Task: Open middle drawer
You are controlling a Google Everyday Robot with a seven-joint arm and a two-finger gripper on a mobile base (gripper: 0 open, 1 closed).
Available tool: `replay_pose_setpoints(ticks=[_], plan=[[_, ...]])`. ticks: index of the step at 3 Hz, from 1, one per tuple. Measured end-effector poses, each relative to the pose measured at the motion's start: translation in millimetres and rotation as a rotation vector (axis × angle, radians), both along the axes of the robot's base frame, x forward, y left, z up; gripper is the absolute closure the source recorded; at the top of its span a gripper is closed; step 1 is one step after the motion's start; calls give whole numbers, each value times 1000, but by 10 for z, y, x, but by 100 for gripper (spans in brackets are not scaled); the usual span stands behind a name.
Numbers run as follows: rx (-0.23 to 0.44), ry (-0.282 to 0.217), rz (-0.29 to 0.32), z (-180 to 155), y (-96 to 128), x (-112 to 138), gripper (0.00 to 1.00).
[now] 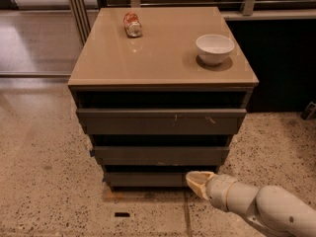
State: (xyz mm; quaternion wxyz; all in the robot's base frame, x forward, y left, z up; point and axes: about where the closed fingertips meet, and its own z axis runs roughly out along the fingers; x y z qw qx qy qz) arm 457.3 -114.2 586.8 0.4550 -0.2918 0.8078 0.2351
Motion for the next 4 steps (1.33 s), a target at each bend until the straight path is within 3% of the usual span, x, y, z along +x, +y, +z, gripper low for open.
replay_pose_setpoints(ticks=[2, 3, 4], plan=[[0, -7, -107, -559, -75, 492, 100], [-28, -40, -153, -707, -143, 791, 100], [-29, -42, -161, -712, -153, 815, 100]])
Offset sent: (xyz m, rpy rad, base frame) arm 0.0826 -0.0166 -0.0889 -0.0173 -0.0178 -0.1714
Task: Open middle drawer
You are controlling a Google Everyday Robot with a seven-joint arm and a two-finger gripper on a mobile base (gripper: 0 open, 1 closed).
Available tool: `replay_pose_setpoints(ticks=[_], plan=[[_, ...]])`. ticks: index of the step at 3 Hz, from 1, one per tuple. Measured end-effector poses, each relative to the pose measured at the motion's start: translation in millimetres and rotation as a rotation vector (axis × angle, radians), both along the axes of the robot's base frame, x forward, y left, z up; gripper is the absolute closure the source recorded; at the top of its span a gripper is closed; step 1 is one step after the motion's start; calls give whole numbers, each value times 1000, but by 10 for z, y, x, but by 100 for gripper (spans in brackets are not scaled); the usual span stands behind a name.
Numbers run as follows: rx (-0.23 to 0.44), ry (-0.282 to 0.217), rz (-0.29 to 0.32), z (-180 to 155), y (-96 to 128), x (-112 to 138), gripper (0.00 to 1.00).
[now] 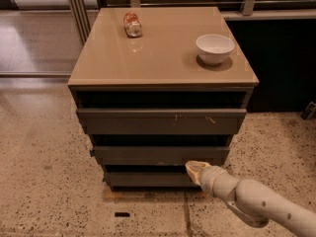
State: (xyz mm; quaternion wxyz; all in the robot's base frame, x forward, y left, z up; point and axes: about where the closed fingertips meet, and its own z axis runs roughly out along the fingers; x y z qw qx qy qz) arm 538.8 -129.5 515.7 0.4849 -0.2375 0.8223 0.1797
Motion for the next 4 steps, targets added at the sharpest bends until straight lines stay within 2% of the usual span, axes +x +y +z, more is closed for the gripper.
replay_pose_setpoints(ticks=[1, 3, 4], plan=[[1, -4, -15, -27, 28, -14, 100], [-9, -90, -165, -152, -327, 549, 100], [-22, -114, -210, -192, -465, 786, 100]])
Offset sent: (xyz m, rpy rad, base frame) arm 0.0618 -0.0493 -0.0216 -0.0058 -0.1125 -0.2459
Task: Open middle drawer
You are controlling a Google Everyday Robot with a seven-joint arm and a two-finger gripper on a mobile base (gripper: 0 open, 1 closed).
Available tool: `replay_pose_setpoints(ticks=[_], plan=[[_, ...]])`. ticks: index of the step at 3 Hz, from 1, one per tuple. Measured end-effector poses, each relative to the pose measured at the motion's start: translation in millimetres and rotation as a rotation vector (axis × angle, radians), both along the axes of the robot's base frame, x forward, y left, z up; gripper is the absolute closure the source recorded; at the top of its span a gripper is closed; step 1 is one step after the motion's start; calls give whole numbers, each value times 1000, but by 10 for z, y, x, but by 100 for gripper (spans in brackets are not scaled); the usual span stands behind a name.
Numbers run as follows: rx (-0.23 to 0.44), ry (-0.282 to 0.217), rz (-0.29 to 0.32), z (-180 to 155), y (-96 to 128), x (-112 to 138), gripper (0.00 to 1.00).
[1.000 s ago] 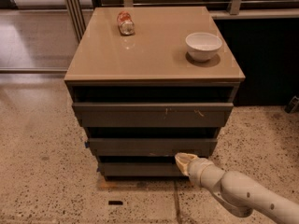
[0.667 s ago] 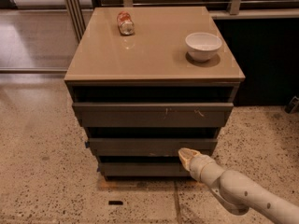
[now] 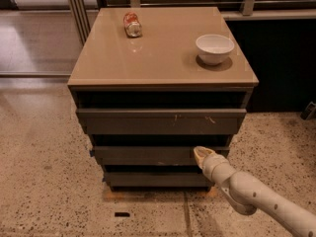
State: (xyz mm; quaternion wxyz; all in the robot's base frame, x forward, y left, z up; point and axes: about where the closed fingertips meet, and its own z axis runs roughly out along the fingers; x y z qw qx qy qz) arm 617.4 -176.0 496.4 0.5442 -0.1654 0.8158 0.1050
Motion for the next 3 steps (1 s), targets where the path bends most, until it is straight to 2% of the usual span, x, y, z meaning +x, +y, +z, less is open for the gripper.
replay_pose_setpoints(ticks=[1, 3], plan=[[-15, 1, -22, -48, -102, 212, 100], [-55, 39, -64, -236, -291, 663, 100]])
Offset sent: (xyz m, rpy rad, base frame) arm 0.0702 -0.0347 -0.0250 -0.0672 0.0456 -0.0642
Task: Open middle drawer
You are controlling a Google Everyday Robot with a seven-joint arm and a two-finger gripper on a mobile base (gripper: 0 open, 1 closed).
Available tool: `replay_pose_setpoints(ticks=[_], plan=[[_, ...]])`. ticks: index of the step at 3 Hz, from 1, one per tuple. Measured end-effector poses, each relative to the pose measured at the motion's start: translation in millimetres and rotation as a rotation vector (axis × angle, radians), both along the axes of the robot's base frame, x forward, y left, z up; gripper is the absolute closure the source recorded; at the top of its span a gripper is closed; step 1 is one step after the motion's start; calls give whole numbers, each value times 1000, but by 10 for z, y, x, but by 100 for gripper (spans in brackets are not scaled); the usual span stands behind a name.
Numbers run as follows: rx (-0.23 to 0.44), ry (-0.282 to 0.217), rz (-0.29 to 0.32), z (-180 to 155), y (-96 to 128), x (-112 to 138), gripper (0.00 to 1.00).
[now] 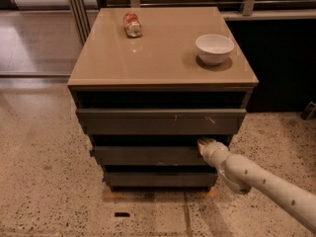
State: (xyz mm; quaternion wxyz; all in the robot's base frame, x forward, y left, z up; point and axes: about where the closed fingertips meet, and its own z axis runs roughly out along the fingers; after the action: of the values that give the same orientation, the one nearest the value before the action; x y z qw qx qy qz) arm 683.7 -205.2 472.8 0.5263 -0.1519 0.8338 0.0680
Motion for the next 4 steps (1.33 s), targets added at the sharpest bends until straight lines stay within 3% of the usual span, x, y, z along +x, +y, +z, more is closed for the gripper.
replay_pose_setpoints(ticks=[2, 4], plan=[[-26, 48, -46, -234, -88, 416, 100], [-57, 112, -18, -287, 81, 365, 100]])
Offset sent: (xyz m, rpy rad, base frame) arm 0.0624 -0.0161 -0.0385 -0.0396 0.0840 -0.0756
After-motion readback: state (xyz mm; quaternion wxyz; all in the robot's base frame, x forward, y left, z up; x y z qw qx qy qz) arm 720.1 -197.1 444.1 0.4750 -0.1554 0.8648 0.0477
